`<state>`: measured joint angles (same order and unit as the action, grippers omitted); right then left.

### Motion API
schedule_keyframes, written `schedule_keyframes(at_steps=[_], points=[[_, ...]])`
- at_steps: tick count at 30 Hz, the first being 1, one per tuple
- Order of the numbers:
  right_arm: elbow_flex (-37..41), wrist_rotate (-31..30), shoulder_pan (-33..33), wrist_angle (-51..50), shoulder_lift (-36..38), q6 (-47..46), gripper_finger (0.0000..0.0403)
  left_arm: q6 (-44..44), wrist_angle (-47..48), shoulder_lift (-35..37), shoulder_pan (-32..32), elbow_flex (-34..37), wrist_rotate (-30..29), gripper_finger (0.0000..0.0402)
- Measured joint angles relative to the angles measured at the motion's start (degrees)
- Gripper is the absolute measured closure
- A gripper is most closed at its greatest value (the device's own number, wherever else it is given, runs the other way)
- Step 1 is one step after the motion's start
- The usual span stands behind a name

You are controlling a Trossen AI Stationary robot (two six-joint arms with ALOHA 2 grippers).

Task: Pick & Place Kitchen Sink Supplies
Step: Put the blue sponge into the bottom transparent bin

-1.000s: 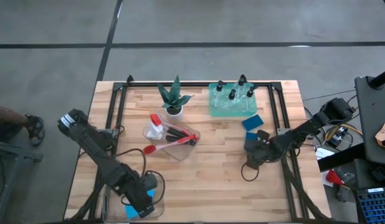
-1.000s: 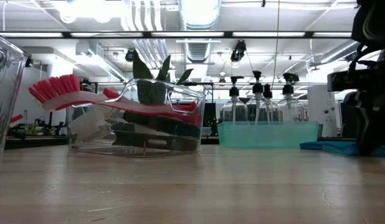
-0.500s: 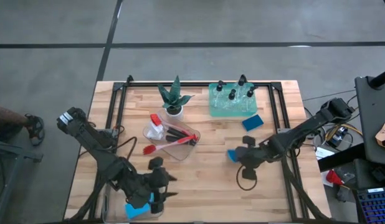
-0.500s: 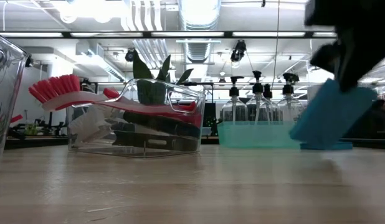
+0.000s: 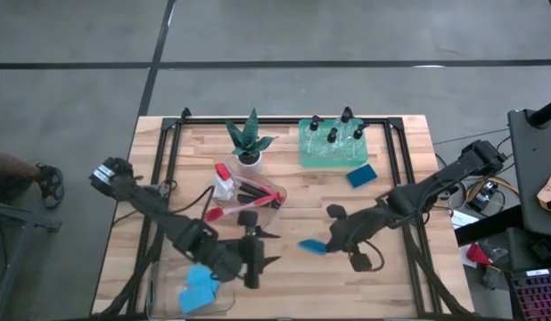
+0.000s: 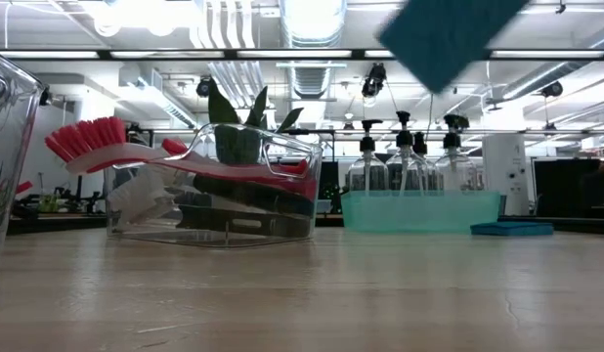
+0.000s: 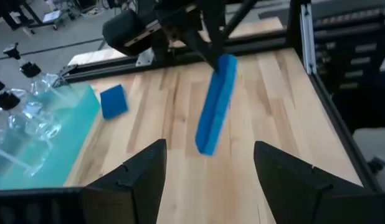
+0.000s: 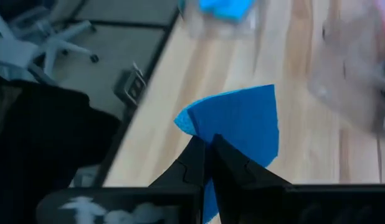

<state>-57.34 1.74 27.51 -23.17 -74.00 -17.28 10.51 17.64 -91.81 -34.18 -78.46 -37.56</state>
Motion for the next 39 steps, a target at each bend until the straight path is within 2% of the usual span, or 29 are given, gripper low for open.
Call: schedule_keyframes(at_steps=[8,11,17,21,26,30,34,39], points=[[-4.17,0.44,0.00,3.07,-0.01,4.43,0.0394,-3.29,-6.36,-1.61,3.15,-0.02,4.71,0.0168],[-4.55,0.43,0.00,4.54,-0.02,6.39,0.0394,-4.21,-7.20,-2.49,4.09,-0.02,8.52,0.0168],[-4.86,1.57,-0.02,10.18,-0.02,8.53,0.0394,-4.73,-10.91,-4.35,5.48,-0.02,8.79,0.0168],[-4.63,1.59,-0.04,10.52,-0.02,8.84,0.0394,-4.32,-11.18,-4.70,5.80,-0.02,9.67,0.0173],[-4.46,1.29,-0.09,10.54,-0.02,9.16,0.0390,-2.72,-12.28,-4.70,5.80,-0.02,10.64,0.0229],[-4.44,1.15,-0.20,10.56,-0.02,10.43,0.0390,-2.60,-12.99,-4.70,5.75,-0.02,11.54,0.0307],[-4.41,1.11,-0.19,10.62,-0.04,11.02,0.0379,-1.60,-13.04,-4.68,5.75,-0.02,15.22,0.0384],[-4.31,1.13,0.47,9.29,-0.04,10.88,0.0337,7.71,-9.82,-3.91,5.63,-0.02,24.44,0.0377]])
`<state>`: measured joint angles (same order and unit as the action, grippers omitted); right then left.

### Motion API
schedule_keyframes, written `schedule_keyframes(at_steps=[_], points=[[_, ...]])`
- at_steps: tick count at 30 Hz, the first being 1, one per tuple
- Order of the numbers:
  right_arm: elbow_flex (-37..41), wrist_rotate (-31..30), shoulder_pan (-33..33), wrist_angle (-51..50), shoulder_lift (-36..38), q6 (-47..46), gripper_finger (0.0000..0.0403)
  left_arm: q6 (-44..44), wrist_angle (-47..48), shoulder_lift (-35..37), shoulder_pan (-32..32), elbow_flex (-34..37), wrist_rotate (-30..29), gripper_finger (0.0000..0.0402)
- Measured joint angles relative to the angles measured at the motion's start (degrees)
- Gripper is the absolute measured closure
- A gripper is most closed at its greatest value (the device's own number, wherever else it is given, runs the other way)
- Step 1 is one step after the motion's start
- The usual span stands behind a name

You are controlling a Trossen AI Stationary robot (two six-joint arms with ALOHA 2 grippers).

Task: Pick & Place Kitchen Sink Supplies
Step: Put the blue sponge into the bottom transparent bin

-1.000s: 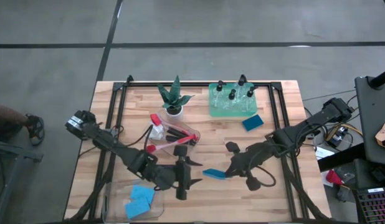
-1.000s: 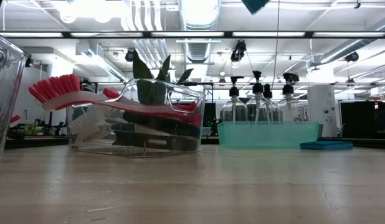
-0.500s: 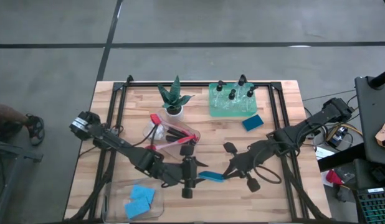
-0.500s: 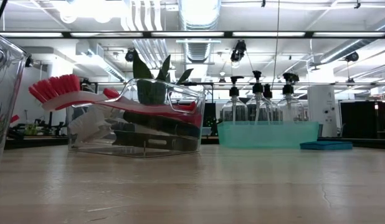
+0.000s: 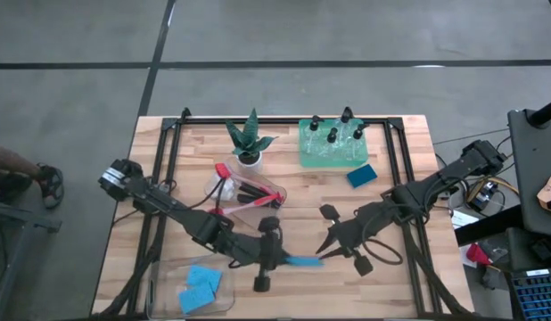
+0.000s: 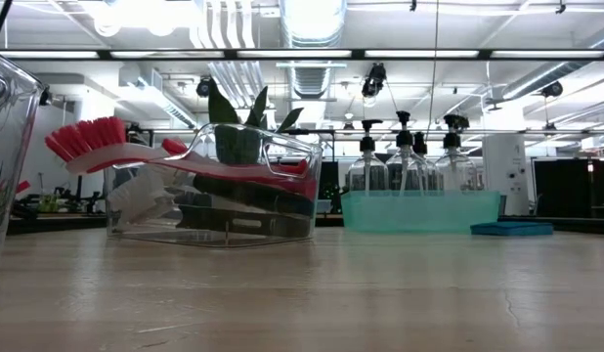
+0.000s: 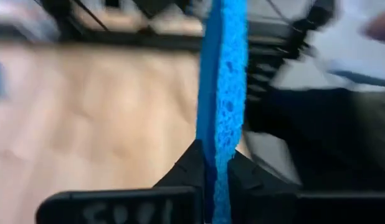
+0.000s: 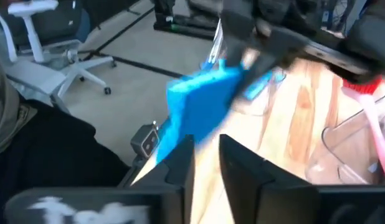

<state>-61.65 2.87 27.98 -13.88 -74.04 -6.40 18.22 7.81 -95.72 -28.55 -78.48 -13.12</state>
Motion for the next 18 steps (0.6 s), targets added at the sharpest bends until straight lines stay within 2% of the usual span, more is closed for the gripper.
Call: schedule_keyframes(at_steps=[3,8,13,18], points=[[0.05,-0.15,0.58,-1.79,0.00,-0.06,0.0302,8.95,5.33,1.37,-0.79,0.00,7.82,0.0374],[0.96,-3.74,0.51,-6.02,0.00,-1.24,0.0252,23.65,15.93,4.27,-3.51,0.00,16.37,0.0388],[4.18,-11.97,0.47,-7.40,0.00,-2.80,0.0233,40.77,27.10,7.99,-8.19,0.00,19.54,0.0392],[6.87,-20.17,0.49,-10.71,-0.02,-6.08,0.0237,59.18,38.30,11.53,-14.81,0.00,18.36,0.0386]])
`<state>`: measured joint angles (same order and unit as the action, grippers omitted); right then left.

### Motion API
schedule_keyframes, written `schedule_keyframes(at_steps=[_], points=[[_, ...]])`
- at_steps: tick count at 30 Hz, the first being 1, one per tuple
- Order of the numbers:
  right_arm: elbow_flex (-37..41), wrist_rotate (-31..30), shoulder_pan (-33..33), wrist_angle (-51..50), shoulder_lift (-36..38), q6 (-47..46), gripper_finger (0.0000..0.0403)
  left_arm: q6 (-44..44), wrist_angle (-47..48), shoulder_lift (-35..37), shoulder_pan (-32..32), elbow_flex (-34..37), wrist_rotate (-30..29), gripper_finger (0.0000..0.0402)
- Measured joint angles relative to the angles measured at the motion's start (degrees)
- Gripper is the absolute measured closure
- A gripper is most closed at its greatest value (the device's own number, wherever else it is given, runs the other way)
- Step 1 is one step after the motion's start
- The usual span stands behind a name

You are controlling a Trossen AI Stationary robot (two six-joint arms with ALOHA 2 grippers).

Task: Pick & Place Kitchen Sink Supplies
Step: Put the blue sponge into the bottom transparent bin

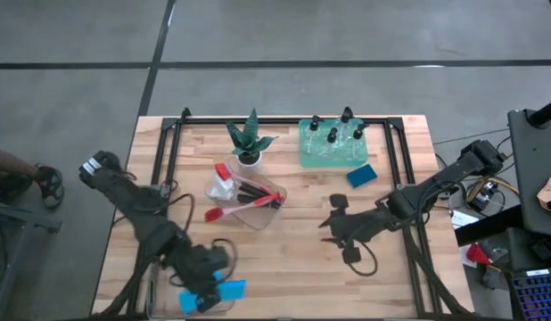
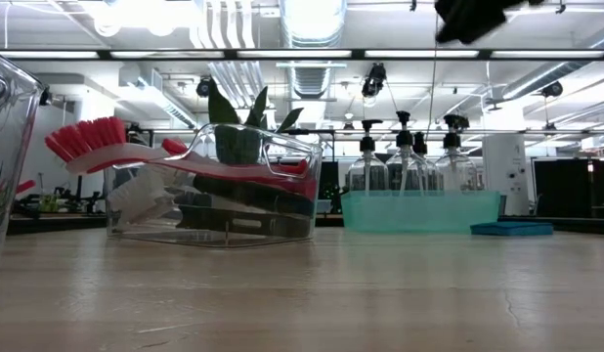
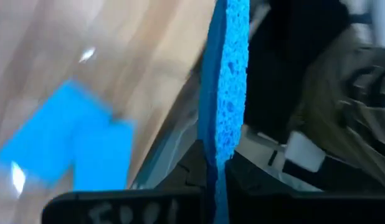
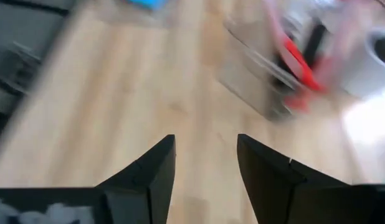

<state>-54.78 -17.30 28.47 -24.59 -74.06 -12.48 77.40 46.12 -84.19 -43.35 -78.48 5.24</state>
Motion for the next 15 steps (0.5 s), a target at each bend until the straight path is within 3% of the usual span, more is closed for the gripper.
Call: schedule_keyframes(at_steps=[4,7,9,15], points=[[1.32,-8.87,0.04,-7.54,0.00,-3.90,0.0247,13.88,9.99,1.12,-6.17,0.00,-1.22,0.0390],[2.67,-16.28,0.02,-12.79,0.02,-7.65,0.0253,19.69,13.58,0.91,-10.05,0.07,-1.76,0.0389],[3.96,-20.32,-0.03,-13.64,0.00,-10.18,0.0254,22.06,14.28,0.88,-11.35,0.69,-5.30,0.0381],[8.60,-23.03,-3.08,-13.72,0.07,-13.99,0.0232,25.10,13.09,0.86,-11.63,4.94,-7.55,0.0334]])
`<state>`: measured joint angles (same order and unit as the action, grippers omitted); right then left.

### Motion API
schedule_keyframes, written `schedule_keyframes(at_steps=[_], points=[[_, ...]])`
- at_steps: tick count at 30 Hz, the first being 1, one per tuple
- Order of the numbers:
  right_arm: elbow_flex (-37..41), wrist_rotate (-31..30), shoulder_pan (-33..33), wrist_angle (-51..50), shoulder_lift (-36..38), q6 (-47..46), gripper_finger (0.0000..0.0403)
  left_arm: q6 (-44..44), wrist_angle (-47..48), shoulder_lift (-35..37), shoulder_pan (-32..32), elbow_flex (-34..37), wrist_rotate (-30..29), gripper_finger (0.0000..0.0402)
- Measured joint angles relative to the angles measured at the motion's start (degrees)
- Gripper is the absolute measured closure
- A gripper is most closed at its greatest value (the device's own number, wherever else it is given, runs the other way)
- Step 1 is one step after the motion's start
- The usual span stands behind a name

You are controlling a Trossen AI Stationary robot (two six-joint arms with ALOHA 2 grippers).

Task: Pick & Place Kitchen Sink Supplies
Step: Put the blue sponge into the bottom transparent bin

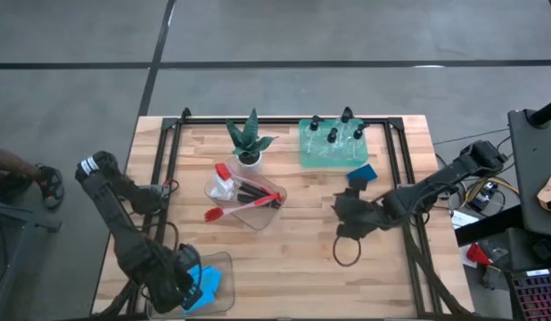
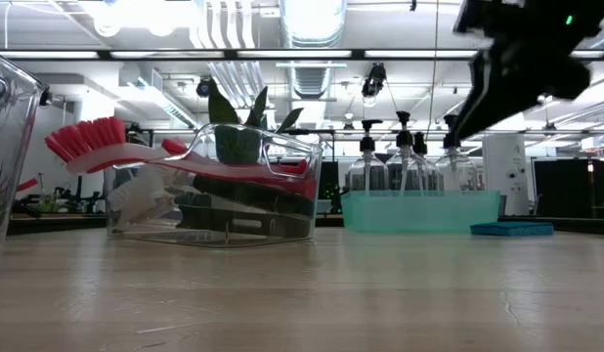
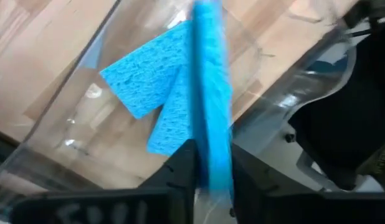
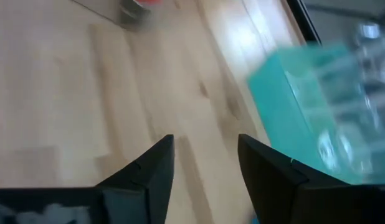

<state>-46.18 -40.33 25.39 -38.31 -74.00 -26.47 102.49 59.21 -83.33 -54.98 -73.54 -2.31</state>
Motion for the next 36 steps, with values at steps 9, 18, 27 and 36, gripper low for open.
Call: schedule_keyframes(at_steps=[9,18,27,36], points=[[5.22,0.47,-10.73,-3.46,0.00,-15.61,0.0186,0.75,-4.87,0.06,-0.03,2.71,1.69,0.0216],[9.43,7.07,-21.98,-2.84,-0.37,-16.97,0.0184,-0.02,-9.63,0.17,-0.02,2.47,1.18,0.0194],[14.14,10.40,-24.37,0.12,-0.37,-17.85,0.0195,-0.65,-10.32,0.20,0.02,2.47,-0.23,0.0195],[19.52,10.41,-26.84,4.99,-0.37,-16.91,0.0200,-0.67,-12.38,0.22,0.13,2.47,-0.41,0.0195]])
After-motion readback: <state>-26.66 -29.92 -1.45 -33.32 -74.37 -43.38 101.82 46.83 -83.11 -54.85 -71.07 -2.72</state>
